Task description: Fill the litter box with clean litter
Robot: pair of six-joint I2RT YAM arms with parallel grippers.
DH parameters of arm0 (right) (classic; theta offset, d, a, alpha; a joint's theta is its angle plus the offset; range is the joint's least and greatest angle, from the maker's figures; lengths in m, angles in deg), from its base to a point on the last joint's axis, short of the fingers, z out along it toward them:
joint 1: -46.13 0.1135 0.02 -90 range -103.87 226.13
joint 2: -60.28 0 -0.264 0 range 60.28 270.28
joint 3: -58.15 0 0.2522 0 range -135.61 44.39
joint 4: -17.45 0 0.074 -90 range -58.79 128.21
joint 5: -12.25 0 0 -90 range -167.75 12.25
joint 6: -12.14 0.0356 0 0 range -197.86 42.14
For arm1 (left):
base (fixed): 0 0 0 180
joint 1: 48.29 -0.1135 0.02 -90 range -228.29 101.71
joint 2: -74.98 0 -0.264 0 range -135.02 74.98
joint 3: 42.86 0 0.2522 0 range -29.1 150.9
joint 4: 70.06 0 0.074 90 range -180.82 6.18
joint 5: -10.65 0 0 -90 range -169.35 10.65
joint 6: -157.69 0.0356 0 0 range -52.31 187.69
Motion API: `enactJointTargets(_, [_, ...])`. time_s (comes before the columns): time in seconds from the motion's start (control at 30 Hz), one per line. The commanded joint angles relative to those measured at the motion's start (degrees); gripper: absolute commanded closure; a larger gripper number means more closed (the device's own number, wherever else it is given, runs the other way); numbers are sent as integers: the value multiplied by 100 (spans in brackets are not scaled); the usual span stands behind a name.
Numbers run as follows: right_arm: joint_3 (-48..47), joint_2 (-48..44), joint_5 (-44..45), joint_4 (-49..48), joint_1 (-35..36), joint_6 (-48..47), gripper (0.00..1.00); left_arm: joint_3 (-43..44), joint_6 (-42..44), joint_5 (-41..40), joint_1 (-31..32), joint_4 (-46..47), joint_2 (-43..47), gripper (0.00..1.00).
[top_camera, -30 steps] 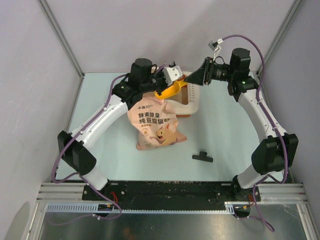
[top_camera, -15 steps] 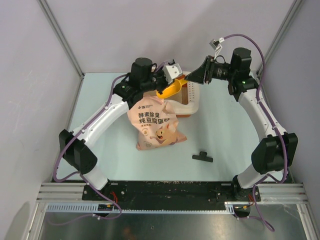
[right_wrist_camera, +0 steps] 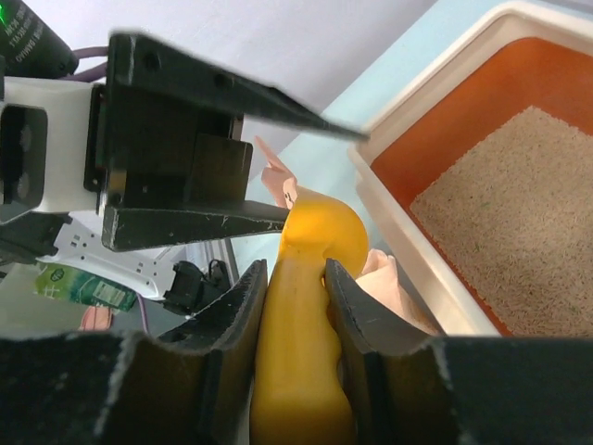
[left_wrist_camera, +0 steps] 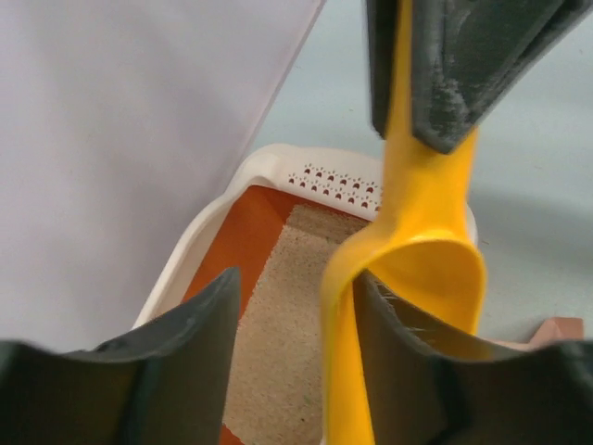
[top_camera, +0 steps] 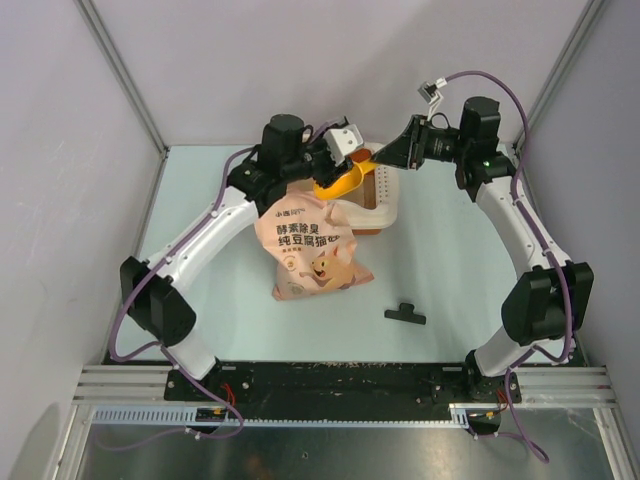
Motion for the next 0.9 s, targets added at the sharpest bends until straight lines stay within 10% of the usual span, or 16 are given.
enactJointTargets(0.0, [-474,6,-37,393,-188,-53,100,-14,-283,316,-305,298,345,32])
enactJointTargets(0.27, [-1548,155,728,2657,-417,-1889,100,-744,22,1418,-1096,-1238,1295,13])
enactJointTargets(0.87, [-2305,542,1599,4218,207,-2031,100,-708,936,1778,-1360,-2814,803,28])
